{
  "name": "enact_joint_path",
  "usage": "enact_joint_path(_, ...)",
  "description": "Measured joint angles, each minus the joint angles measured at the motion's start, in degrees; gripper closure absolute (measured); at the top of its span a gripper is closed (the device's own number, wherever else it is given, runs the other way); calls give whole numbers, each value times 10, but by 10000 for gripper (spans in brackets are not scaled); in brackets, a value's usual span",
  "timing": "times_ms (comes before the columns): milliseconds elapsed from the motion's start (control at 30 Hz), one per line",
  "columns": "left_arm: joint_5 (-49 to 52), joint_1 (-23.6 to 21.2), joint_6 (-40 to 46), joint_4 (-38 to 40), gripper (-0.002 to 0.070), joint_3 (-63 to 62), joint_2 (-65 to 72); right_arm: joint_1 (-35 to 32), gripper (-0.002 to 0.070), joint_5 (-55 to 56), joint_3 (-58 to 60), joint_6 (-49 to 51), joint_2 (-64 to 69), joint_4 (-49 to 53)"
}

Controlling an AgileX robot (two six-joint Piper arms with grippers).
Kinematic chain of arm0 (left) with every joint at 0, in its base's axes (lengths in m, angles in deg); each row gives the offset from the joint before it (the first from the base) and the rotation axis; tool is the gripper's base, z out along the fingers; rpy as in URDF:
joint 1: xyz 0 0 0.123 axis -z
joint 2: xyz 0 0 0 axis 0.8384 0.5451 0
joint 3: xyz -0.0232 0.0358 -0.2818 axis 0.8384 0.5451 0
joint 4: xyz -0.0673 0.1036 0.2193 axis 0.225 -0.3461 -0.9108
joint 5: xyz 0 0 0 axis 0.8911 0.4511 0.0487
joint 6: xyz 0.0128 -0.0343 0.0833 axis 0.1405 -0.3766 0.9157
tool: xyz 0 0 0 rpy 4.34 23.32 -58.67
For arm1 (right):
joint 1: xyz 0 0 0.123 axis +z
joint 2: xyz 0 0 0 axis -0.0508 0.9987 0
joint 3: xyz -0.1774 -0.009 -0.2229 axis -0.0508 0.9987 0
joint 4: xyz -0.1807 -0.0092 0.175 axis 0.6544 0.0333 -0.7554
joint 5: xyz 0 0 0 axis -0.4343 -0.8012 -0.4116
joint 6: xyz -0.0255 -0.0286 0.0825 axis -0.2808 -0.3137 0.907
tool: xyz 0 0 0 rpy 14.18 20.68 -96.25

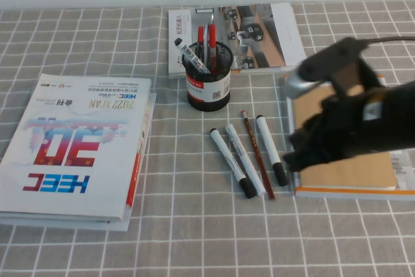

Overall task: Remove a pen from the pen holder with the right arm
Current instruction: 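Take a marker out of the pen holder and lay it on the table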

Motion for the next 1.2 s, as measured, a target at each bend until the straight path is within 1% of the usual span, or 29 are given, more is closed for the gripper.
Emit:
enact_joint_path(100,0,0,0,0,680,0,0,31,689,35,-25,45,49,59)
enact_joint_path(200,0,0,0,0,680,0,0,54,688,100,-37,61,85,103)
enact_joint_path(300,0,0,0,0,680,0,0,65,689,184,-40,68,109,142)
enact_joint_path(400,0,0,0,0,680,0,0,69,688,268,-41,68,127,156)
enact_joint_path(533,0,0,0,0,680,0,0,71,673,335,-59,66,158,188)
enact_joint_path(633,0,0,0,0,680,0,0,71,617,366,-85,65,188,213)
enact_joint_path(733,0,0,0,0,680,0,0,71,521,383,-116,65,225,224)
enact_joint_path(867,0,0,0,0,680,0,0,71,366,387,-164,65,274,230)
enact_joint_path(900,0,0,0,0,680,0,0,71,354,387,-172,65,282,230)
enact_joint_path(933,0,0,0,0,680,0,0,71,321,387,-191,65,297,230)
enact_joint_path(1033,0,0,0,0,680,0,0,71,292,387,-232,65,336,230)
enact_joint_path(1200,0,0,0,0,680,0,0,71,281,362,-311,42,391,230)
